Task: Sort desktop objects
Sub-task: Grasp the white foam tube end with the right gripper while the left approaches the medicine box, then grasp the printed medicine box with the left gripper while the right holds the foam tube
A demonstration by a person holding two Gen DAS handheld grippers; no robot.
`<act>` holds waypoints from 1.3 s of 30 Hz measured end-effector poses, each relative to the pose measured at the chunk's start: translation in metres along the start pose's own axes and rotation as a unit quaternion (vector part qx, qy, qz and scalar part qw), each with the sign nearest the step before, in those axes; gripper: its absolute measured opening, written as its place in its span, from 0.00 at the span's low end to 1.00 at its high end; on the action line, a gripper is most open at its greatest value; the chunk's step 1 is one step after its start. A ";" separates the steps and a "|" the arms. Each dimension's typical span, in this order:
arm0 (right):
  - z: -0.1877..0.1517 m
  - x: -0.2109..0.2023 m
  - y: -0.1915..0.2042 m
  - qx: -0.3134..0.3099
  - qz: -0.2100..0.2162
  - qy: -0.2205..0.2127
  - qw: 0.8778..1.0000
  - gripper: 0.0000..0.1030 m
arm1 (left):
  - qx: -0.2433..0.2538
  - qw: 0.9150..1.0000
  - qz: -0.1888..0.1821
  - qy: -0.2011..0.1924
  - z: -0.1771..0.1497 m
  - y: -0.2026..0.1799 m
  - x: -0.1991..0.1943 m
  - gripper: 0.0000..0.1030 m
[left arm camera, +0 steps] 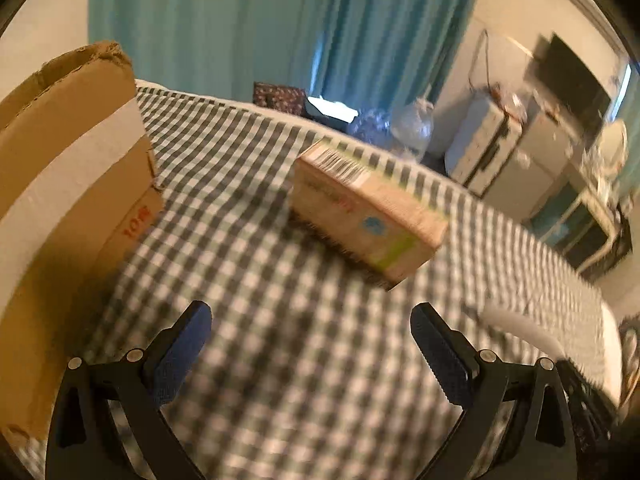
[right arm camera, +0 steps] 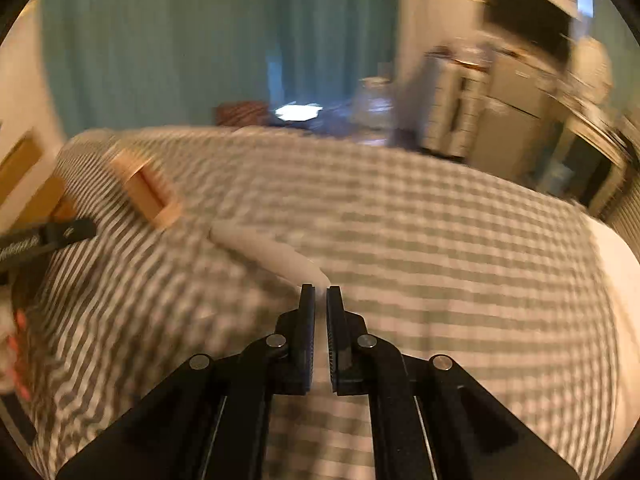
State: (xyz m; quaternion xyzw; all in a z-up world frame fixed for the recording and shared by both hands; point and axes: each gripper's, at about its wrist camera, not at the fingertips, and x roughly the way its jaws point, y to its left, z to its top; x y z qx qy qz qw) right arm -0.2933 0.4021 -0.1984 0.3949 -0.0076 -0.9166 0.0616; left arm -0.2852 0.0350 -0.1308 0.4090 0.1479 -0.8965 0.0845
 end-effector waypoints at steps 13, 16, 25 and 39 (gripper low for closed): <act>-0.001 0.029 -0.008 0.043 0.031 0.029 0.998 0.05 | -0.081 0.990 0.104 -0.056 0.018 -0.052 0.043 1.00; -0.008 0.032 -0.007 0.046 0.027 0.032 0.998 0.05 | -0.078 0.986 0.139 -0.056 0.026 -0.046 0.060 1.00; -0.011 0.028 -0.005 0.034 0.016 0.031 0.999 0.05 | -0.031 0.992 0.118 -0.040 0.031 0.015 0.045 0.65; -0.013 0.033 0.007 0.030 0.005 0.038 0.999 0.06 | -0.025 0.999 -0.040 -0.009 0.031 0.053 0.029 0.92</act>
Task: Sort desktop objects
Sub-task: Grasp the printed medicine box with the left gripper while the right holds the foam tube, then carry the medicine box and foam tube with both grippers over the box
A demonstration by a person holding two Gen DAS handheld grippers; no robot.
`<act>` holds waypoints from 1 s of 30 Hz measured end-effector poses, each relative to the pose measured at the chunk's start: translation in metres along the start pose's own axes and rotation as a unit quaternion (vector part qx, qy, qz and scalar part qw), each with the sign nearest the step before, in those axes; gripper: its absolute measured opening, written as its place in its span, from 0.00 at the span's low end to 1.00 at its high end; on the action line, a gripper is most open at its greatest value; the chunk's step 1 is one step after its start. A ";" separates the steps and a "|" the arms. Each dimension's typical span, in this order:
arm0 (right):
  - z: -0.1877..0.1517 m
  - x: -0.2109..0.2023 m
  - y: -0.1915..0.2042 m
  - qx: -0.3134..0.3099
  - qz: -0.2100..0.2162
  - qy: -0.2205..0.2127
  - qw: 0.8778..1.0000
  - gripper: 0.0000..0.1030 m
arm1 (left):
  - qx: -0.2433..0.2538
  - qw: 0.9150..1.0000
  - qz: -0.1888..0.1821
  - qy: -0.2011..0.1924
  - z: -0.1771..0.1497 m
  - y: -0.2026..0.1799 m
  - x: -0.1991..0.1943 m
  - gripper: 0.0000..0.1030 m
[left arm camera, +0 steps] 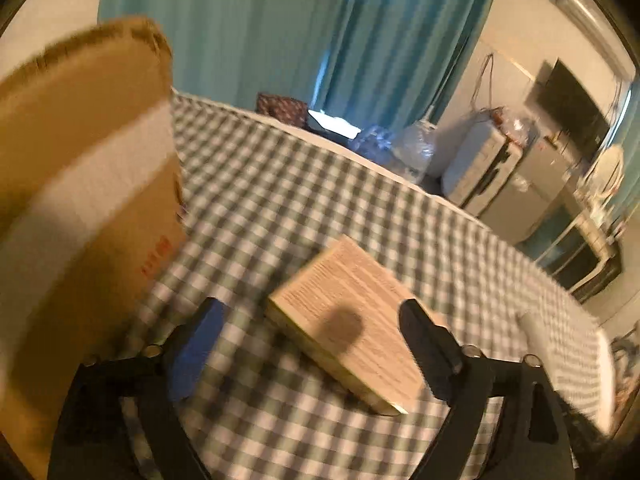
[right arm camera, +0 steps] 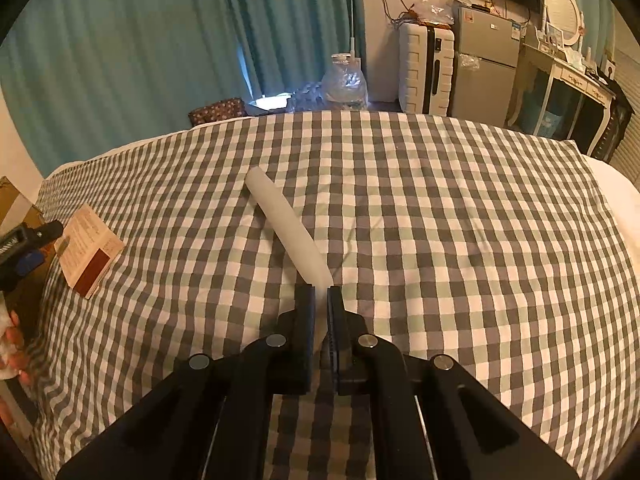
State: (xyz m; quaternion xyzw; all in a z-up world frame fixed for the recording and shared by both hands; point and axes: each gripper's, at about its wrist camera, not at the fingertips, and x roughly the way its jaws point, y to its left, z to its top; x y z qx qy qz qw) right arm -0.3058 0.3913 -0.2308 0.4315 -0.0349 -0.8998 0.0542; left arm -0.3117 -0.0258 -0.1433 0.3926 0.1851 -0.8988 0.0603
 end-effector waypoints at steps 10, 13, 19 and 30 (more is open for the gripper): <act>-0.004 0.004 0.003 -0.006 -0.006 0.001 1.000 0.08 | -0.083 0.995 0.010 0.054 -0.012 -0.024 0.036 1.00; -0.004 0.005 0.002 -0.006 -0.007 0.001 1.000 0.08 | -0.092 0.995 0.007 0.043 -0.009 -0.026 0.042 1.00; -0.008 0.004 0.010 -0.027 -0.021 -0.003 0.999 0.08 | -0.084 0.994 -0.064 -0.005 0.000 -0.017 0.014 0.41; -0.011 -0.008 0.030 -0.045 -0.016 -0.008 0.999 0.08 | 0.149 0.984 -0.098 0.021 -0.016 -0.092 -0.011 0.30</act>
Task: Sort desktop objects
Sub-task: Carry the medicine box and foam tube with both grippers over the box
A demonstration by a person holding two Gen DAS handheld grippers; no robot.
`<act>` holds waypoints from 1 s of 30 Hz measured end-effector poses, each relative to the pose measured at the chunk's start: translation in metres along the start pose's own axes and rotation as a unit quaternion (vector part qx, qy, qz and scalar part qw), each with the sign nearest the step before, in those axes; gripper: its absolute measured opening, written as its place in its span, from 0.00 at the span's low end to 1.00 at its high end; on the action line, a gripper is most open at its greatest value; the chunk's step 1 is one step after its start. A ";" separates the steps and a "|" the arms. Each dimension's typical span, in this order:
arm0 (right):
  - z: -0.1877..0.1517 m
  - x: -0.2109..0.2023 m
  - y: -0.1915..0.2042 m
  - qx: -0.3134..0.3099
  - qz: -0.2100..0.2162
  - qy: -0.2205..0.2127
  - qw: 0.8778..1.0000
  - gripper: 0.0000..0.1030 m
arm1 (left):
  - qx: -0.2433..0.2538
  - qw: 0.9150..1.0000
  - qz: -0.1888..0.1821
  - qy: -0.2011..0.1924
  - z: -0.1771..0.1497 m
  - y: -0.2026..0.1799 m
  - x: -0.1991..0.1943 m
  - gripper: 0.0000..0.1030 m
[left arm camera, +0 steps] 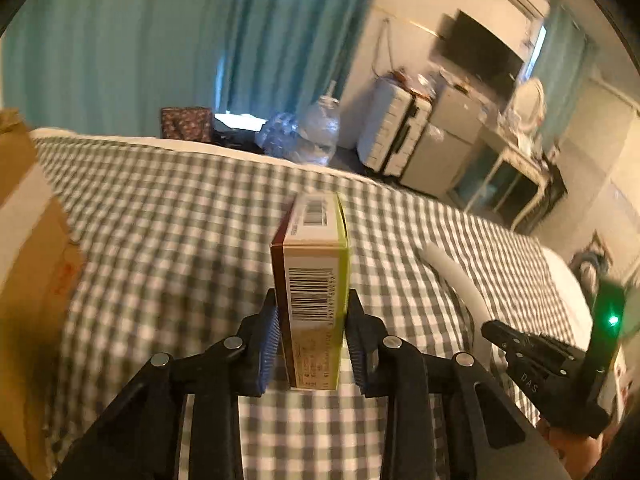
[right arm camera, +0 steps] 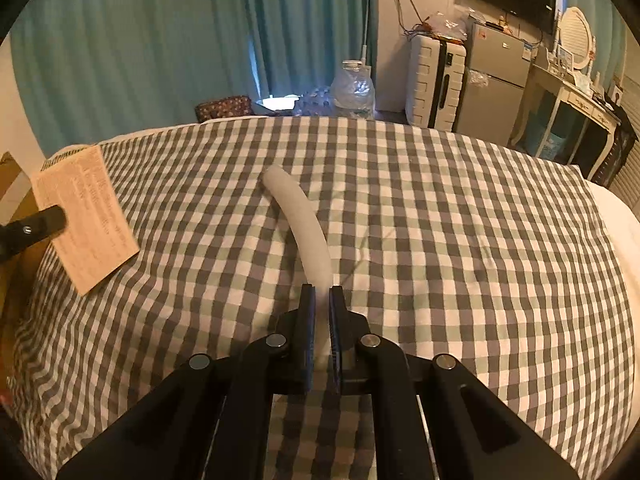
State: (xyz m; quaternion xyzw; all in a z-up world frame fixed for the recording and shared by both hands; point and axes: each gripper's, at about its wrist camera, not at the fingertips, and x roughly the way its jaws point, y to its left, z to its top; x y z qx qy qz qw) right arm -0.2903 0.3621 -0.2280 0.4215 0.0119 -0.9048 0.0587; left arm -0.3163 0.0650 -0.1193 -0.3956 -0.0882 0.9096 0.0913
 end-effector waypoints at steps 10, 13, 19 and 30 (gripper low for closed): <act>-0.006 0.003 0.000 0.036 0.012 -0.012 0.999 0.05 | 0.073 0.996 0.055 0.007 0.001 -0.052 0.047 0.29; -0.001 -0.011 -0.011 0.063 0.043 -0.024 0.997 0.05 | 0.085 0.995 0.059 -0.002 0.003 -0.058 0.029 0.29; 0.010 -0.081 0.002 0.074 0.069 -0.083 0.991 0.05 | 0.089 0.994 0.047 -0.039 0.000 -0.053 -0.053 0.29; 0.012 -0.229 0.107 -0.012 0.097 -0.150 0.984 0.05 | 0.085 0.990 0.055 -0.095 -0.008 -0.032 -0.206 0.29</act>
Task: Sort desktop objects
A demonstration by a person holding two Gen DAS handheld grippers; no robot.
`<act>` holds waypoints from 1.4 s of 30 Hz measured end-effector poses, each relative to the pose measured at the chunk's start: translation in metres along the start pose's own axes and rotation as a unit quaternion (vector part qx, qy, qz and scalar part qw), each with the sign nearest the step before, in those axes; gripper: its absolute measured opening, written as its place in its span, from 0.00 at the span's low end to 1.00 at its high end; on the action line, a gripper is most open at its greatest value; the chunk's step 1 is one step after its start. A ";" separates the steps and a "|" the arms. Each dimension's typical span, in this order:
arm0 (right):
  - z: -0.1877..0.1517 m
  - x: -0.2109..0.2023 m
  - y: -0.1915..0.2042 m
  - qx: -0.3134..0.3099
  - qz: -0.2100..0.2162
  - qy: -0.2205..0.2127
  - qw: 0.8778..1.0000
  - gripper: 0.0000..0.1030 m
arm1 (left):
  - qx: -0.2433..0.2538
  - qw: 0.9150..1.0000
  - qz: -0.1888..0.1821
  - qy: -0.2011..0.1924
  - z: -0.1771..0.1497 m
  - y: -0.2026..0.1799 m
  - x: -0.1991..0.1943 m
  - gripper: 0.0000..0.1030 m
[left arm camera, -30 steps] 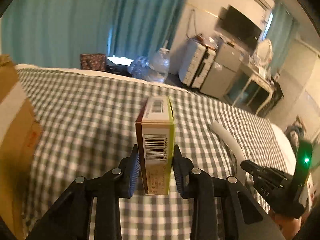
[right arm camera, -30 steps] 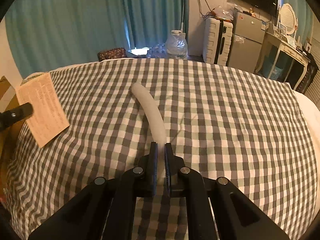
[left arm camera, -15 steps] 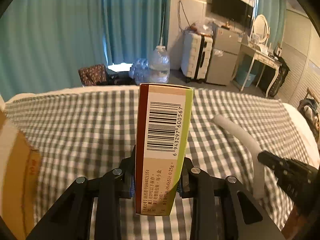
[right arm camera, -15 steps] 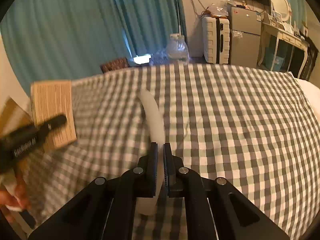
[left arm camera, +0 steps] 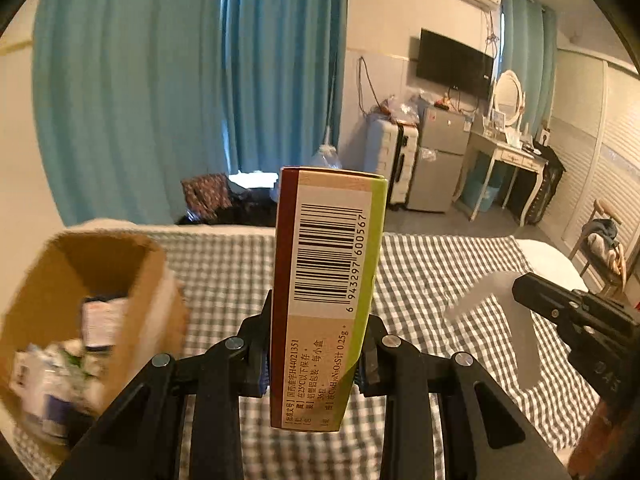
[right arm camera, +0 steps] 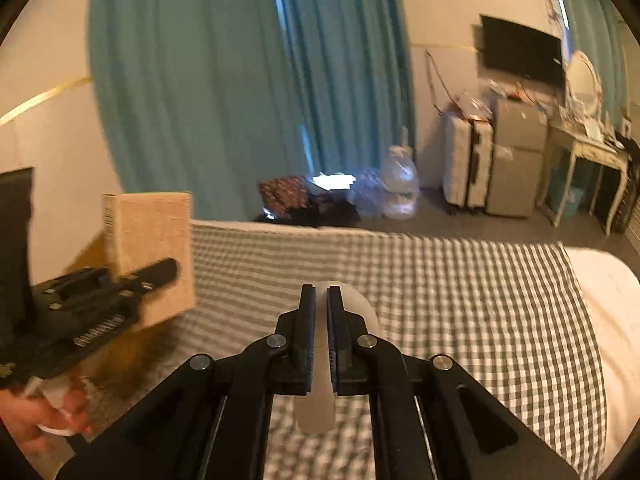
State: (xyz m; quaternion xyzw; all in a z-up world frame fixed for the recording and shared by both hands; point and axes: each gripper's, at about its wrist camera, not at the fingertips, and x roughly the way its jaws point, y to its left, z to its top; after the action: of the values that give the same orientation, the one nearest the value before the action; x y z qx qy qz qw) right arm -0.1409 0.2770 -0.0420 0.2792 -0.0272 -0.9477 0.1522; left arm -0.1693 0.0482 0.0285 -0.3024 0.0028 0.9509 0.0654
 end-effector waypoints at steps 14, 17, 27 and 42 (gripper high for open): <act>0.058 -0.004 0.202 -0.083 0.186 -0.018 0.979 0.05 | -0.085 0.992 0.085 -0.046 0.027 0.159 -0.095 0.29; 0.065 0.029 0.237 -0.086 0.217 0.005 0.972 0.05 | -0.091 0.990 0.107 -0.026 0.020 0.187 -0.089 0.29; 0.057 0.111 0.288 -0.096 0.194 0.068 0.974 0.72 | -0.110 0.986 0.122 0.044 -0.008 0.248 -0.048 0.79; -0.035 0.033 0.202 -0.004 -0.036 0.064 0.997 1.00 | -0.042 0.989 0.139 0.009 -0.063 0.181 -0.080 1.00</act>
State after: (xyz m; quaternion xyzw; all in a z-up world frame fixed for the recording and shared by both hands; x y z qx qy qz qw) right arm -0.0930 0.0759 -0.0614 0.3397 -0.0032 -0.9328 0.1205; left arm -0.0911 -0.1439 0.0170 -0.3099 0.0057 0.9474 -0.0798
